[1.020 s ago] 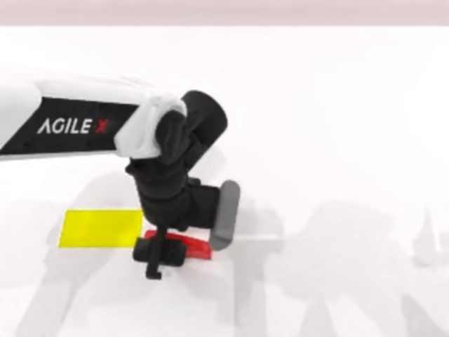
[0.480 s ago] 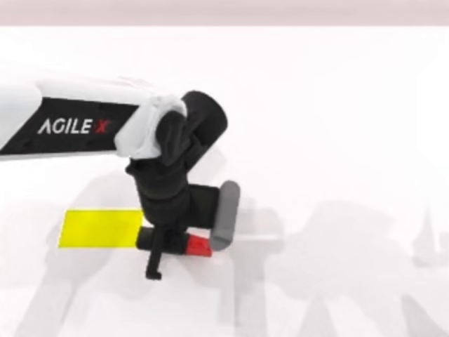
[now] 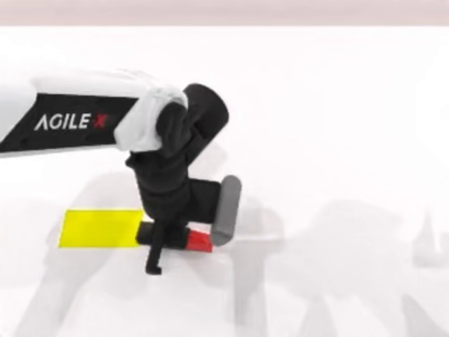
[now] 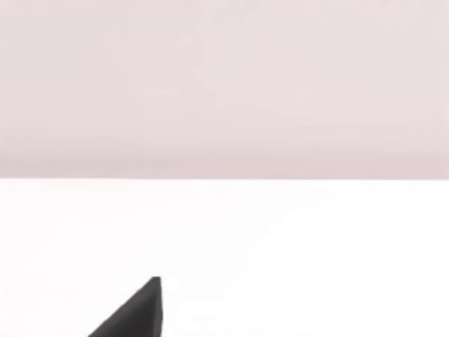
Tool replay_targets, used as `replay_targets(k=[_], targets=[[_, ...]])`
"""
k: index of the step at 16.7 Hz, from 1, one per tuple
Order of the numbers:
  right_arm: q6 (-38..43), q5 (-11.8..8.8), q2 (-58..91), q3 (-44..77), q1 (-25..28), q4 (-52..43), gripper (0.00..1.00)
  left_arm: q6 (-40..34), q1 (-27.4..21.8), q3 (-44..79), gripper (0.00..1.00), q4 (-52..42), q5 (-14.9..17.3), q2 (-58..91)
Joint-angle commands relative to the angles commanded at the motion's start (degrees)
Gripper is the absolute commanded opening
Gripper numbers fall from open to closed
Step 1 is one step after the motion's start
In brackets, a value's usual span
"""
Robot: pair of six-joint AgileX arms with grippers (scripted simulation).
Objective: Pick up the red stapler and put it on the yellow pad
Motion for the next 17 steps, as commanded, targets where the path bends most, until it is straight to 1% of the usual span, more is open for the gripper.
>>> replay_targets(k=[6,8,14,17], targets=[[0.0,0.0,0.0,0.0,0.0,0.0,1.0,-0.17,0.61,9.21,0.0,-14.57,-0.03,-4.57],[0.0,0.0,0.0,0.0,0.0,0.0,1.0,-0.33,0.82,11.52,0.0,-18.0,-0.05,-6.01],[0.0,0.0,0.0,0.0,0.0,0.0,1.0,-0.34,0.6,12.18,0.0,-18.87,-0.07,-6.36],[0.0,0.0,0.0,0.0,0.0,0.0,1.0,-3.69,0.67,12.5,0.0,-19.78,-0.66,-6.17]])
